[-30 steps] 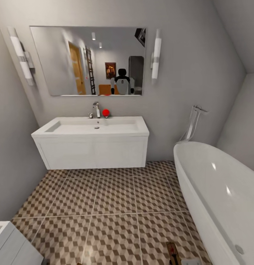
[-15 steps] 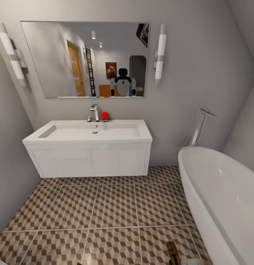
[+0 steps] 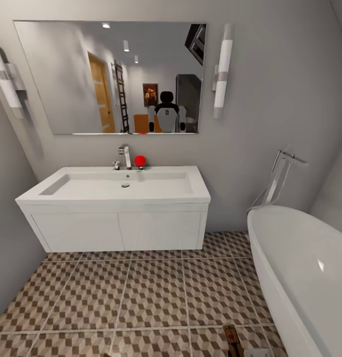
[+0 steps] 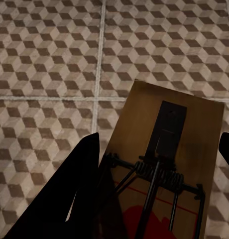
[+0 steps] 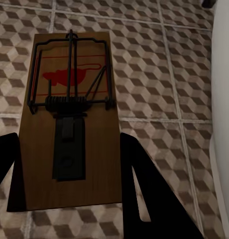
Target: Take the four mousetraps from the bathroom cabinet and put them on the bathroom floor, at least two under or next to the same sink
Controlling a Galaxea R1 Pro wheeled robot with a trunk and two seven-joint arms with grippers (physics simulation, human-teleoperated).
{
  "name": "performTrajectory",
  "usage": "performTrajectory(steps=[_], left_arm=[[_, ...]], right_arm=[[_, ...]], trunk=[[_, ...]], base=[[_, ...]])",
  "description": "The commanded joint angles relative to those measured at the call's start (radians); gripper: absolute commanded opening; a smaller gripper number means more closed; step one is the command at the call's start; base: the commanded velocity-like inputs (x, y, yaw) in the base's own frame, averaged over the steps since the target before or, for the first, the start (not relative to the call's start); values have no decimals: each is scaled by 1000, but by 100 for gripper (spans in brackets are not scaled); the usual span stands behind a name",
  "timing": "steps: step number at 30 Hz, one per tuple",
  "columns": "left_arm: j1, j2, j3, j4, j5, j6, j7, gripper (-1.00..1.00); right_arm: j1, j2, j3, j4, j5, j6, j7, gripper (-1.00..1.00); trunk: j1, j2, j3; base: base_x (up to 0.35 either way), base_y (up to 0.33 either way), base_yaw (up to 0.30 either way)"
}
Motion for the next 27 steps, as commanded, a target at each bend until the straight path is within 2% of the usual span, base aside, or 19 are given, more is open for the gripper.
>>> performTrajectory(steps=[1, 27], left_arm=[[-2, 0, -4, 4, 2, -6, 5, -100], [-2, 0, -4, 4, 2, -6, 5, -100]], right_arm=[[-1, -1, 9, 0, -13, -4, -7, -100], [-1, -1, 9, 0, -13, -4, -7, -100]], trunk=[[0, -1, -1], [0, -1, -1]], base=[[189, 0, 0], [13, 0, 0]])
